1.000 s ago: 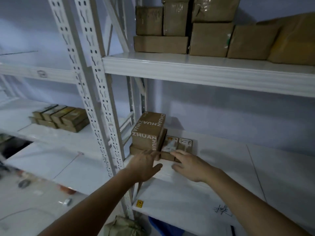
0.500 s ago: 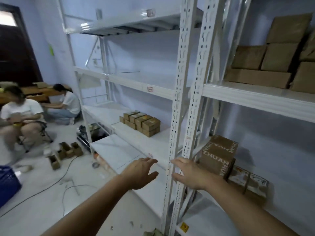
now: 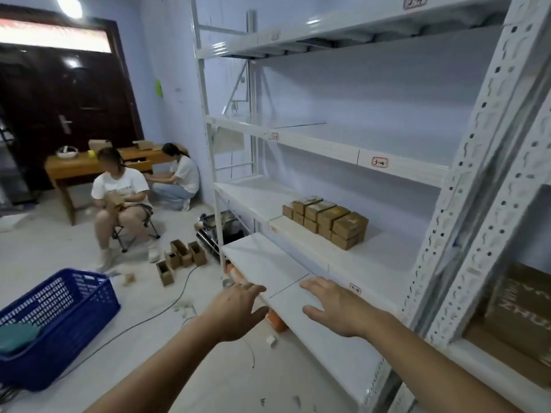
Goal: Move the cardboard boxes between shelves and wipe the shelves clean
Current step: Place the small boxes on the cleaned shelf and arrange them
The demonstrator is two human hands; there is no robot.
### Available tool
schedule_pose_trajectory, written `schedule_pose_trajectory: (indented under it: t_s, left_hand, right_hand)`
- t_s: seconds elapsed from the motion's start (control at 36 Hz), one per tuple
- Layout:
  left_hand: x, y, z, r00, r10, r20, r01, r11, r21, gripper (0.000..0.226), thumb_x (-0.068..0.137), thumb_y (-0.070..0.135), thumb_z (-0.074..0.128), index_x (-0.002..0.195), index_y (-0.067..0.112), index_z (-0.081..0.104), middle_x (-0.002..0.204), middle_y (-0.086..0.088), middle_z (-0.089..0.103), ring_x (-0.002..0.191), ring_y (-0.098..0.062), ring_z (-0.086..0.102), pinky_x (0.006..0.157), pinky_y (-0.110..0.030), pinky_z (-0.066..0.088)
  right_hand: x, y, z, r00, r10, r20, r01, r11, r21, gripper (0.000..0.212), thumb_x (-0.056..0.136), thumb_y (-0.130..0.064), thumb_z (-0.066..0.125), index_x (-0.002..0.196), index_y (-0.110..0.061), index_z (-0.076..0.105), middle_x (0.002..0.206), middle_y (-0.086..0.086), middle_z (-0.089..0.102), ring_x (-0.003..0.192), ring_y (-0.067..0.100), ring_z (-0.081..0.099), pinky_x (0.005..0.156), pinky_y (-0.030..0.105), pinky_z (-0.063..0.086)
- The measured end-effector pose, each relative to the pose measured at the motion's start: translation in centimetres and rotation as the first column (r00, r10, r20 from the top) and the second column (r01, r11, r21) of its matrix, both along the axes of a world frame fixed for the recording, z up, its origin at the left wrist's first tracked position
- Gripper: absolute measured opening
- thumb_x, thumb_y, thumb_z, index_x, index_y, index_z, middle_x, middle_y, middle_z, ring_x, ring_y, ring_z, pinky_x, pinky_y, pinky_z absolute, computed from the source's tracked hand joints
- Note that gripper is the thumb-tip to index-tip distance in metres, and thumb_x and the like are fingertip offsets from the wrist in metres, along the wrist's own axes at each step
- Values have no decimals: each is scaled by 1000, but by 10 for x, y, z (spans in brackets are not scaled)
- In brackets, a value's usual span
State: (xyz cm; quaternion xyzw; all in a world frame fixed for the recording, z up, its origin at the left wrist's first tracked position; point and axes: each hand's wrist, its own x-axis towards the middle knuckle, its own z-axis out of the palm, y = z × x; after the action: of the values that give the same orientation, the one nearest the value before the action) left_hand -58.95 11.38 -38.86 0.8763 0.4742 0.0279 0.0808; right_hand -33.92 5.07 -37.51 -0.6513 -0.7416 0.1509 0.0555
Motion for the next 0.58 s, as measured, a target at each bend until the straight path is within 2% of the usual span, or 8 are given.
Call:
schedule_pose_trajectory:
  t_s: [0.33, 0.58]
  left_hand:
    - [-10, 121, -10, 1000, -2, 17, 2, 1000, -18, 61, 100, 60, 44, 154, 29, 39, 156, 4, 45, 140, -20, 45, 115, -40, 39]
    - [5, 238, 14, 1000, 7, 3, -7, 1000, 26, 60, 102, 57, 44, 154, 27, 39, 157, 3, 45, 140, -19, 46, 114, -37, 38]
  right_hand:
    - [-32, 129, -12, 1000, -2, 11, 2, 1000, -7, 65, 103, -51, 46, 161, -31, 23, 168, -9, 22, 151, 15, 27, 121, 34, 28]
    - [-26, 250, -4, 1000, -2, -13, 2, 1000, 9, 65, 103, -52, 46, 160, -31, 23, 167, -9, 24, 150, 15, 29, 121, 38, 31]
